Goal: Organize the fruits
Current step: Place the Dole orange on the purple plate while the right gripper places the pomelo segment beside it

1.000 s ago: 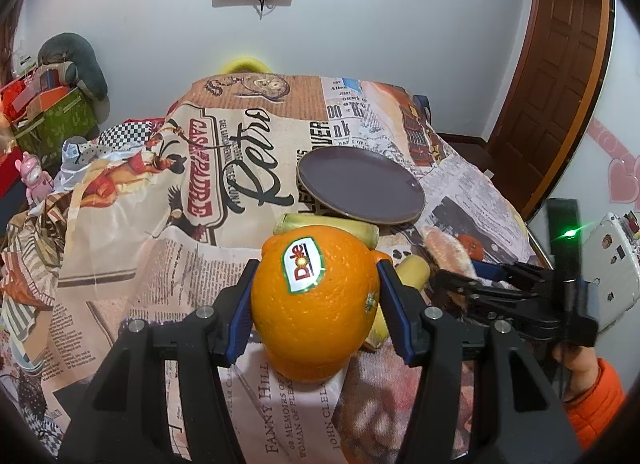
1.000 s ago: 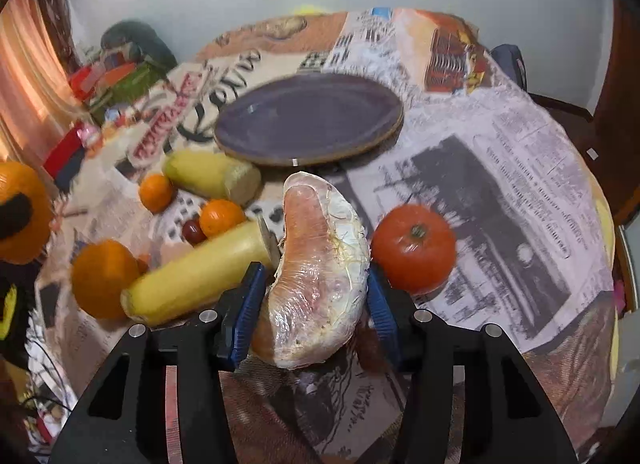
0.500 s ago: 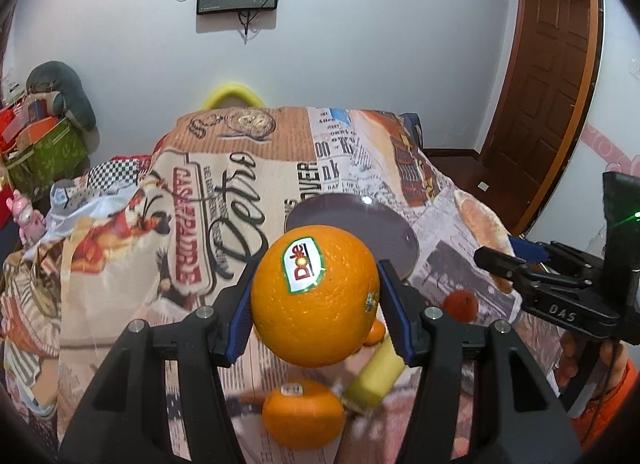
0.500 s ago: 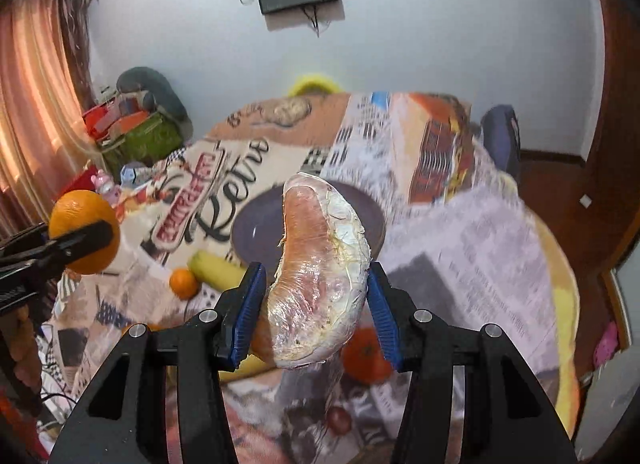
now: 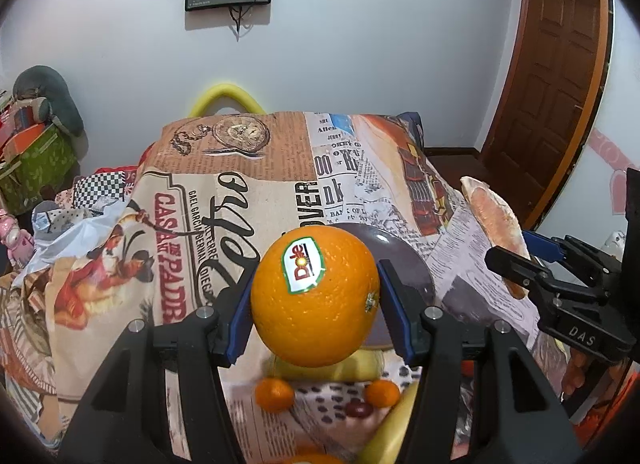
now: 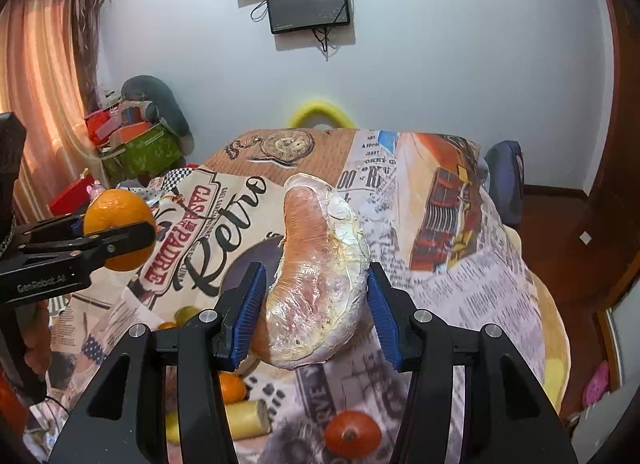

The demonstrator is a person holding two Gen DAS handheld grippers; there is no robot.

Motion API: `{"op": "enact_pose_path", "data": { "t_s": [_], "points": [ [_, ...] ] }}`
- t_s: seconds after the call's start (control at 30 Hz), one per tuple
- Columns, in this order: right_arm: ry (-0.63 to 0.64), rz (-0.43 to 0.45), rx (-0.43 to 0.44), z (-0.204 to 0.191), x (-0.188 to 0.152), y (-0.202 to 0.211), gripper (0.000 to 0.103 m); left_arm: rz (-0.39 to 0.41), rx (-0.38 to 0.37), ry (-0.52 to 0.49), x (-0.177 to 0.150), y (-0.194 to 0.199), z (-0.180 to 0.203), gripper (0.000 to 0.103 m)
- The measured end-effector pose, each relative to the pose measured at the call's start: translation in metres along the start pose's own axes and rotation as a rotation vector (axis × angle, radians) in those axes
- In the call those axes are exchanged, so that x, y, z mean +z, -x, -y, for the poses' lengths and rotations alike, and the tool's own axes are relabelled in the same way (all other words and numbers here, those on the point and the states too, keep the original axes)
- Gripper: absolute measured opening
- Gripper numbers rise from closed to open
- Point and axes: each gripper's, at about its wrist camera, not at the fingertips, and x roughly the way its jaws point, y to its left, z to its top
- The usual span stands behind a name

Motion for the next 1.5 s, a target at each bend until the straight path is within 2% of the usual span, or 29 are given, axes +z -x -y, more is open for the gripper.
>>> {"op": "enact_pose_path", "data": {
  "t_s": [0.37,0.57,0.73,0.77,0.8,0.9,1.0,1.17,1.33,1.5],
  "points": [
    [0.045,-0.046,-0.013,0.01,0.018,-0.052,0.048,-0.071,0.014,-0.043,0.022,-0.065,-0.004,0.056],
    [0.039,-0.125,-0.008,0.023,0.013,-0.085,0.048,-0.177,0.004,-0.064,0.019,-0.11,-0.003,0.056],
    [0.056,-0.21,-0.007,0.028,0.003,-0.11,0.047,-0.286,-0.046,-0.083,0.009,-0.146,0.003,0.057],
    [0.06,-0.215,-0.012,0.029,0.003,-0.112,0.038,-0.304,-0.049,-0.085,0.007,-0.151,0.003,0.057],
    [0.066,-0.236,-0.002,0.029,0.002,-0.116,0.023,-0.317,-0.048,-0.086,0.005,-0.156,0.004,0.056],
    [0.05,-0.31,0.072,0.033,0.0,-0.127,0.022,-0.339,-0.038,-0.093,0.003,-0.167,0.004,0.056],
    [0.081,-0.336,0.057,0.031,-0.005,-0.133,0.022,-0.362,-0.039,-0.085,0.002,-0.175,0.003,0.056],
    [0.091,-0.318,0.051,0.029,-0.009,-0.128,0.022,-0.403,-0.03,-0.093,-0.002,-0.183,0.004,0.057],
    [0.089,-0.298,0.051,0.029,-0.005,-0.118,0.023,-0.4,-0.041,-0.075,-0.002,-0.181,0.001,0.06],
    [0.083,-0.257,0.034,0.028,-0.002,-0.101,0.033,-0.367,-0.037,-0.068,0.004,-0.165,-0.001,0.062]
  ]
}}
